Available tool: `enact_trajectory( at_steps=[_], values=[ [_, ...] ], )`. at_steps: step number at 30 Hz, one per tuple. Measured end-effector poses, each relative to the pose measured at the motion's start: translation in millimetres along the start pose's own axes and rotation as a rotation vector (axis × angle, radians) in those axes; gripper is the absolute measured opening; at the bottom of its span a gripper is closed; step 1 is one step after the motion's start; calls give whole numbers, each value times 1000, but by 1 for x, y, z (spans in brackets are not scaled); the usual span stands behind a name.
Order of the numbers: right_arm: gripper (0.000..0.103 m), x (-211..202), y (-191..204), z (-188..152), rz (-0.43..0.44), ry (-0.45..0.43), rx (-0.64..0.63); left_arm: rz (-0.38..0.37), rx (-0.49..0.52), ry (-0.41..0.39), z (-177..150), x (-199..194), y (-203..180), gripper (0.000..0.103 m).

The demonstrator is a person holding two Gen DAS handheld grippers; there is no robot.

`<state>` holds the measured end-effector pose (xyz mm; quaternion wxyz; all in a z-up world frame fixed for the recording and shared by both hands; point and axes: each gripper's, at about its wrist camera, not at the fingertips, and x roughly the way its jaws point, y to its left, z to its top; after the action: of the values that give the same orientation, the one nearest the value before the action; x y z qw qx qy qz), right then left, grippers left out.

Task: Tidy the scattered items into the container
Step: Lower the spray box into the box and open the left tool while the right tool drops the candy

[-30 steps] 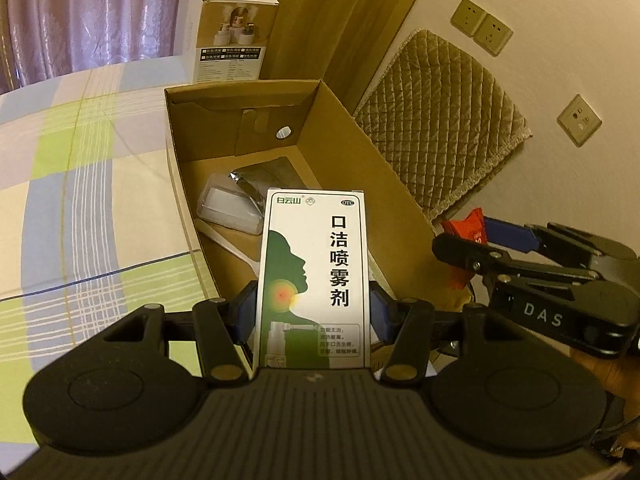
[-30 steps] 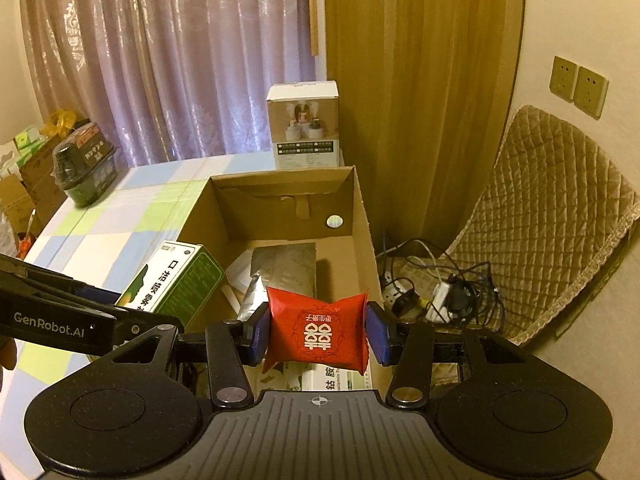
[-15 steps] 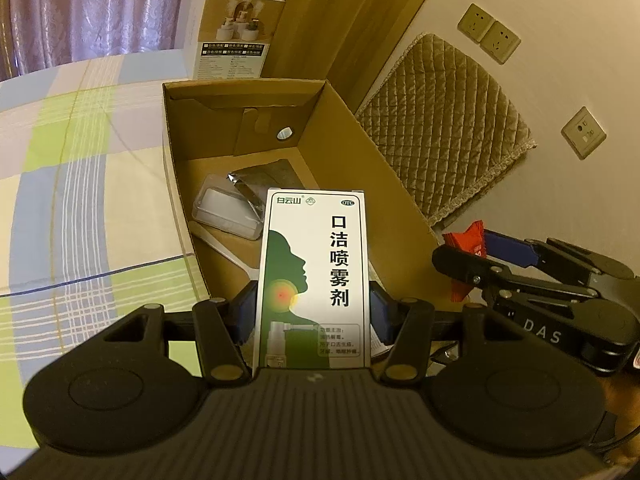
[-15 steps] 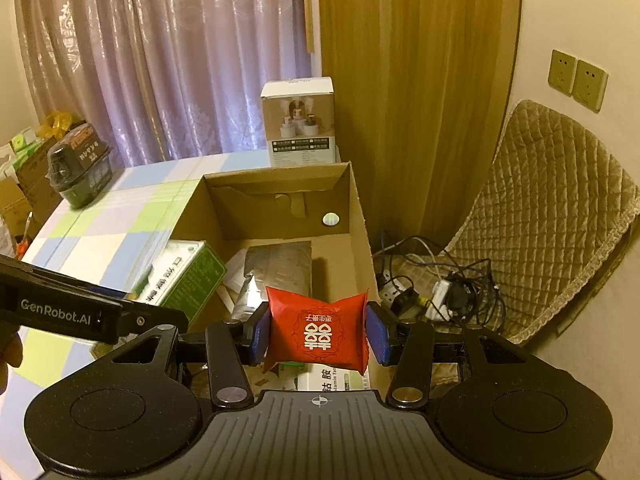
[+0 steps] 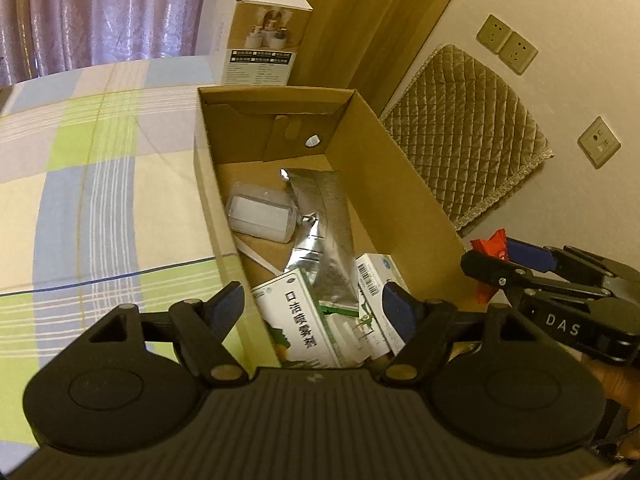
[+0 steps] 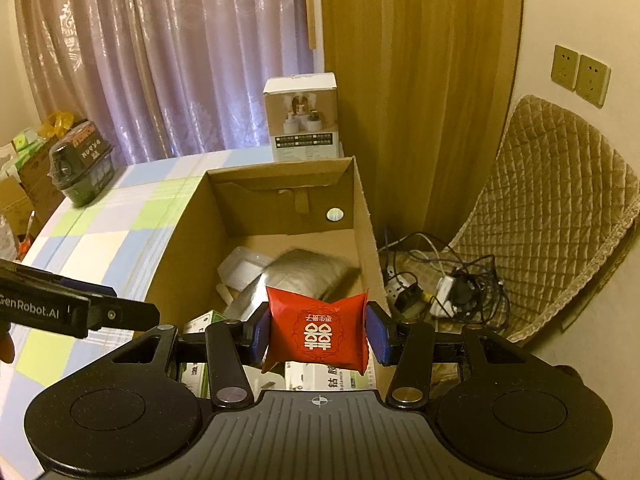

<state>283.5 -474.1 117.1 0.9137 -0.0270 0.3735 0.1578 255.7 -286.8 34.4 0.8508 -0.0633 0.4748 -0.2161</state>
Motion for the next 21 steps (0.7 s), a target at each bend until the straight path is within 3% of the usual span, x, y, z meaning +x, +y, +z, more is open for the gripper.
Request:
enact_trajectory(
  at_steps=[13,15,21],
  values=[
    [52,10,10,9,32,-14,8,21,22,8,-11,-4,8,73],
    [89,11,13,12,40,-28,3,18,23,11,-12,-4,9,73],
    [90,8,16,18,28,-65,-5,13,33,18,-16,-4,10,73]
  ],
)
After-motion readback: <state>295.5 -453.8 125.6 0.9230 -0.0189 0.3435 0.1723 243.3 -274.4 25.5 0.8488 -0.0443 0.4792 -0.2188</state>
